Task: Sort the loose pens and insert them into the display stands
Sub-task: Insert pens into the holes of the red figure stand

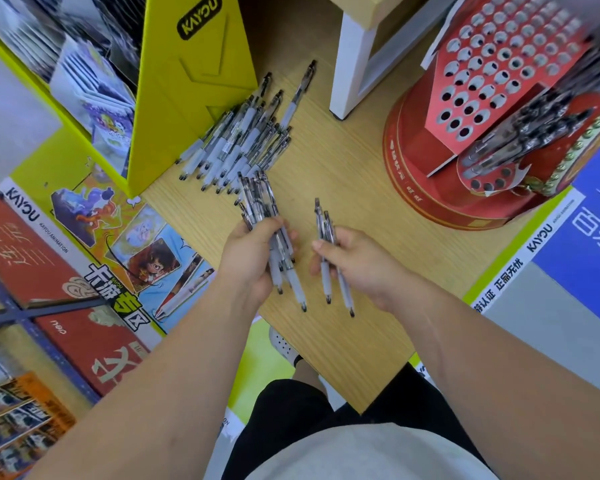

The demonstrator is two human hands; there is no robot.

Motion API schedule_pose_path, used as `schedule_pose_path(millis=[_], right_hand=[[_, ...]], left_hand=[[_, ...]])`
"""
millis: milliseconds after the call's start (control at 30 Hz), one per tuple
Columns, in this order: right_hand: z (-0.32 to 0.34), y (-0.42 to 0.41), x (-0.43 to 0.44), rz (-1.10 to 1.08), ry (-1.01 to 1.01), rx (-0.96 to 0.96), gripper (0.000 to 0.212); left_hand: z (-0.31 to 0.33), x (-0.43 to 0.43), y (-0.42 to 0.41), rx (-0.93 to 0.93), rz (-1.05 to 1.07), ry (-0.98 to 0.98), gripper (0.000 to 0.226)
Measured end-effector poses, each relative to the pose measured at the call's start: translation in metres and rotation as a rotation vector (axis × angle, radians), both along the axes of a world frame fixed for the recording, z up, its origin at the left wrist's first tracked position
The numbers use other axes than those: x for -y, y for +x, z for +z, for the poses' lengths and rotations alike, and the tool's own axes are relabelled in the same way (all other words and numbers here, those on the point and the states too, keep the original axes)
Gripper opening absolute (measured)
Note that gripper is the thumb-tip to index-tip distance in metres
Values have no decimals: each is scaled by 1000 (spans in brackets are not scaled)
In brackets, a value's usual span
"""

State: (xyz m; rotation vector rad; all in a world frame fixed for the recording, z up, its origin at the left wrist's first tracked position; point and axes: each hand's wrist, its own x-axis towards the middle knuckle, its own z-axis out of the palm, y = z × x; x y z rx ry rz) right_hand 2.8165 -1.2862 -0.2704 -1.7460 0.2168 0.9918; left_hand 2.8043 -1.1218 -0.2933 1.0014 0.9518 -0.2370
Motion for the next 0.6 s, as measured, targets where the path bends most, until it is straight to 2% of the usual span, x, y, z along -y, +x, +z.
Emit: schedule_pose_path(millis=[233, 467, 600], right_hand=[[-12, -8, 3, 15, 111, 13, 10], [-11, -7, 13, 111, 159, 33, 18], [2, 0, 35, 184, 173, 19, 13]], left_hand=[[5, 17, 17, 41, 113, -67, 20], [6, 19, 18, 44, 54, -98, 33], [8, 19, 19, 38, 56, -70, 40]])
